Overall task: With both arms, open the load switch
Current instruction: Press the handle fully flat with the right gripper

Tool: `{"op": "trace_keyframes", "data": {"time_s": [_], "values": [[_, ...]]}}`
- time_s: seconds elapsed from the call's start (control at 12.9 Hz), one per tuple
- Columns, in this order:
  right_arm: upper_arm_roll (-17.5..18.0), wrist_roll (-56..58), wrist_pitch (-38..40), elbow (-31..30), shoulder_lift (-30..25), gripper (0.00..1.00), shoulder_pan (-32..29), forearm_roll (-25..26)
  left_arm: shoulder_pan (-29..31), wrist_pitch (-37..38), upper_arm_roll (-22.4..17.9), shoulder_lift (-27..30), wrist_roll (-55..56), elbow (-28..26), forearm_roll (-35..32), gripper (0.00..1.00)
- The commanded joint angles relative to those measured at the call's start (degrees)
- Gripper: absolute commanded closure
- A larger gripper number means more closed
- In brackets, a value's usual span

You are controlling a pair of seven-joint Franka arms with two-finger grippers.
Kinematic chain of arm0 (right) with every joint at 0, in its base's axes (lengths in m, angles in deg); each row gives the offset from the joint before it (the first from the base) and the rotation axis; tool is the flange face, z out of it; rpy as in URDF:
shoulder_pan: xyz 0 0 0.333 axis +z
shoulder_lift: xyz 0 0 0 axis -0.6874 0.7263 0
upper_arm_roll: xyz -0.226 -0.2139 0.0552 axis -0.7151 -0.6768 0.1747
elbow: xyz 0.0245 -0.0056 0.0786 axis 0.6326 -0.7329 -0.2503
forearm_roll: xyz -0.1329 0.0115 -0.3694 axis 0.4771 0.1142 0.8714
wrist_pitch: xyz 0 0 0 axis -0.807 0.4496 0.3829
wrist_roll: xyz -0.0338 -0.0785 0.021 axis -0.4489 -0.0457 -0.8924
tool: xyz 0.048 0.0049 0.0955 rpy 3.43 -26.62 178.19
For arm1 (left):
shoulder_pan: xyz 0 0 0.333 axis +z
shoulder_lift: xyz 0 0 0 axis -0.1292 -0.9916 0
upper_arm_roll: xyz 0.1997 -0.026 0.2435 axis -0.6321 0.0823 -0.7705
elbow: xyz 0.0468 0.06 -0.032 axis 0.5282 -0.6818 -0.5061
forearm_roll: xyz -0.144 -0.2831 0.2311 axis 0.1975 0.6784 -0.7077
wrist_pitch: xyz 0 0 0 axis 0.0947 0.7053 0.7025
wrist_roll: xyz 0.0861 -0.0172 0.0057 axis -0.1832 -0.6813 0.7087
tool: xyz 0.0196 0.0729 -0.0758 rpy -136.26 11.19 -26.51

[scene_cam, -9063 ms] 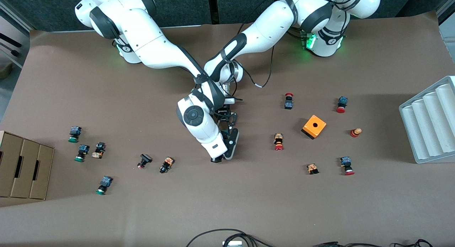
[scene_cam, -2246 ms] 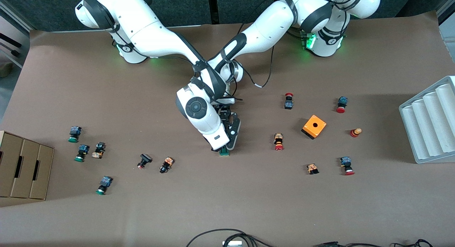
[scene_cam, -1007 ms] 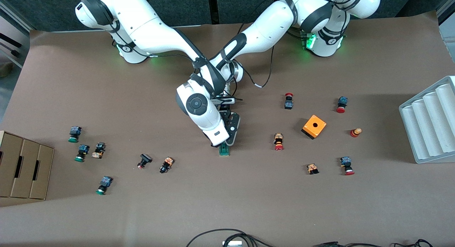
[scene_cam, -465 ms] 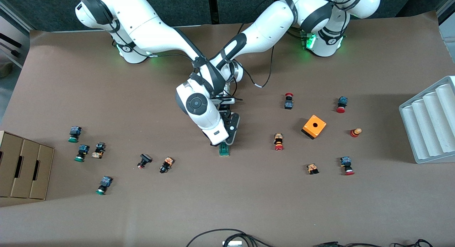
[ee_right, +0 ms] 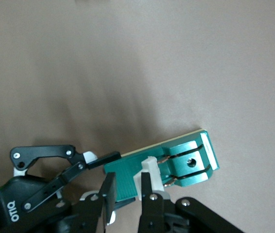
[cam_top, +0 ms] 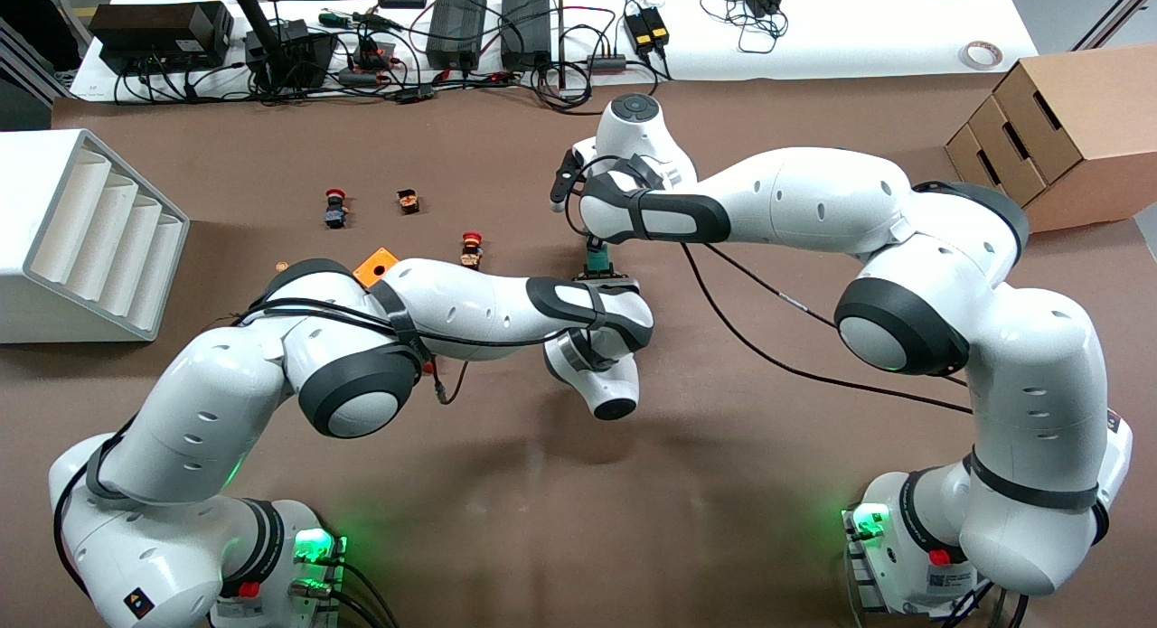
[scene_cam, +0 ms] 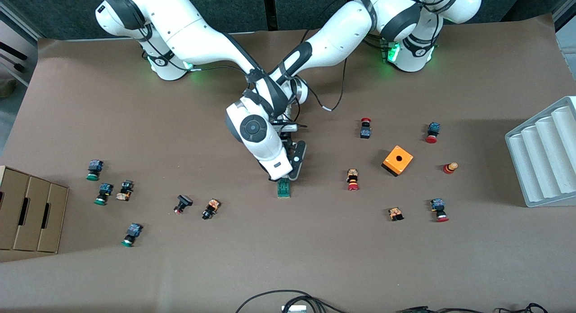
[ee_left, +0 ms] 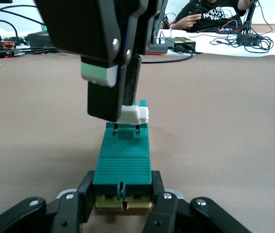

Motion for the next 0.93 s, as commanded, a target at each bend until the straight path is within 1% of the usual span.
{"op": "trace_keyframes", "data": {"time_s": [0.0, 0.85], "values": [[-0.25, -1.38, 0.29, -1.58, -0.93, 0.73, 0.64, 0.90, -1.06, 0.63, -0.55, 0.28, 0.96, -0.10, -1.34, 0.51], [-0.34, -1.38, -0.33, -1.49, 0.22, 0.73, 0.64, 0.99, -1.06, 0.54, -0.55, 0.28, 0.96, -0.10, -1.34, 0.51]]}}
